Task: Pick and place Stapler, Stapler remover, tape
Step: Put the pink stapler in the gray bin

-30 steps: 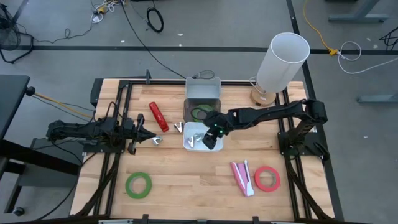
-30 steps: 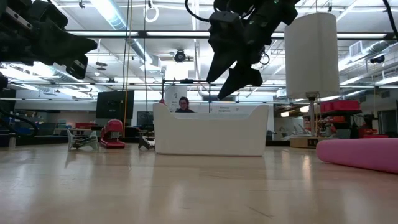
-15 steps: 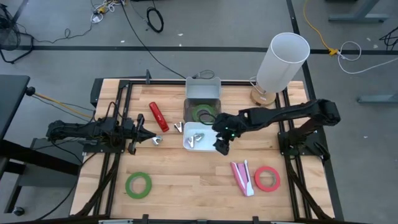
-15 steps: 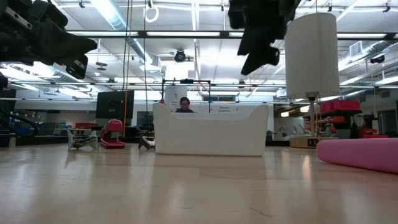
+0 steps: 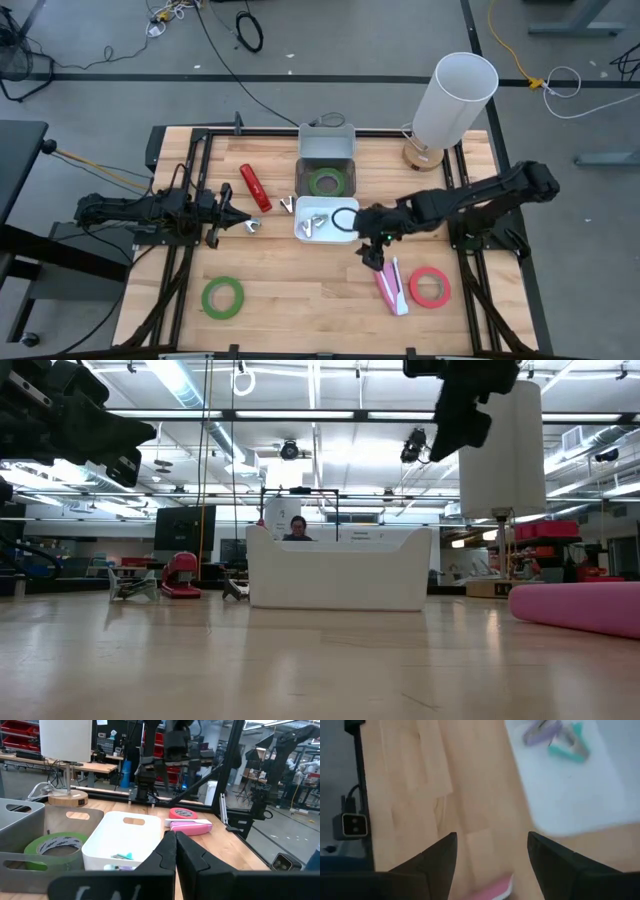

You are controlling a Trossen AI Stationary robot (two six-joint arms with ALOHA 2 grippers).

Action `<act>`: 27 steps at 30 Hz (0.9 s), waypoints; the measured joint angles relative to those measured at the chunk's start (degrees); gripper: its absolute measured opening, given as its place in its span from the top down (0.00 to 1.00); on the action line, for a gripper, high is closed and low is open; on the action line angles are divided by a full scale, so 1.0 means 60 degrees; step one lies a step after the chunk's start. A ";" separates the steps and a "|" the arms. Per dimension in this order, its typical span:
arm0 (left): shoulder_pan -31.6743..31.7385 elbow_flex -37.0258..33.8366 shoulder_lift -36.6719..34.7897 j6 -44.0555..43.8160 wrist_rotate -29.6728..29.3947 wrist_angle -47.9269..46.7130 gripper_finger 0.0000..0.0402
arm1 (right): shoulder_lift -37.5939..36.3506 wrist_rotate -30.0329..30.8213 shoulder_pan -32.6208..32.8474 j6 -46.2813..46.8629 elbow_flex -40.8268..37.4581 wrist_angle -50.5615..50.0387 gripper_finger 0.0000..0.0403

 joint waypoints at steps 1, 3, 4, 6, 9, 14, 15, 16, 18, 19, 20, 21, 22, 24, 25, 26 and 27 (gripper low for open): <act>0.0000 -0.0001 -0.0002 0.0001 0.0000 0.0000 0.99 | 0.0002 -0.0006 0.0140 0.0337 -0.0012 -0.0129 0.40; 0.0002 -0.0002 0.0000 -0.0003 -0.0001 -0.0001 0.99 | 0.0004 -0.0006 0.0446 0.0973 -0.0016 -0.0335 0.40; 0.0000 -0.0003 0.0000 0.0001 0.0000 0.0000 0.99 | 0.0004 -0.0006 0.0589 0.1296 -0.0016 -0.0420 0.40; -0.0001 0.0001 -0.0004 -0.0003 0.0000 0.0000 0.99 | 0.0007 -0.0004 0.0883 0.1975 -0.0016 -0.0640 0.40; -0.0001 -0.0003 0.0000 0.0001 0.0000 0.0000 0.99 | 0.0007 0.0004 0.1246 0.2653 -0.0016 -0.0795 0.40; 0.0003 0.0001 0.0000 -0.0003 0.0000 0.0000 0.99 | 0.0084 0.0006 0.1602 0.2817 -0.0016 -0.0840 0.40; 0.0001 -0.0001 -0.0002 -0.0003 0.0000 0.0000 0.99 | 0.0080 0.0014 0.1646 0.2464 -0.0016 -0.0787 0.40; 0.0003 0.0001 0.0000 0.0001 -0.0003 0.0000 0.99 | 0.0080 0.0010 0.1671 0.1944 -0.0016 -0.0712 0.40; -0.0001 0.0001 0.0000 -0.0003 0.0000 0.0000 0.99 | 0.0080 -0.0116 0.1711 0.0346 -0.0014 -0.0627 0.40; 0.0003 -0.0001 0.0000 -0.0003 -0.0001 0.0000 0.99 | 0.0080 -0.0267 0.1728 -0.0606 0.0004 -0.0651 0.40; 0.0000 -0.0001 0.0000 -0.0001 0.0000 0.0000 0.99 | 0.0080 -0.0396 0.1758 -0.1563 0.0037 -0.0709 0.40; 0.0003 0.0001 0.0000 0.0001 -0.0002 0.0000 0.99 | 0.0080 -0.0496 0.1794 -0.2497 0.0059 -0.0766 0.40; -0.0001 0.0001 0.0000 0.0000 0.0000 0.0000 0.99 | 0.0080 -0.0611 0.1841 -0.3354 0.0074 -0.0805 0.40; -0.0001 0.0001 0.0000 0.0001 0.0000 -0.0004 0.99 | 0.0080 -0.0678 0.1946 -0.4854 0.0078 -0.0819 0.40; -0.0001 -0.0003 0.0000 0.0001 0.0000 0.0000 0.99 | 0.0080 -0.0670 0.2005 -0.5410 0.0078 -0.0816 0.40; -0.0001 0.0000 0.0000 -0.0003 0.0000 0.0000 0.99 | 0.0080 -0.0654 0.2058 -0.5956 0.0078 -0.0816 0.40; -0.0001 0.0001 0.0000 0.0000 -0.0002 0.0000 0.99 | 0.0080 -0.0670 0.2120 -0.6530 0.0078 -0.0819 0.40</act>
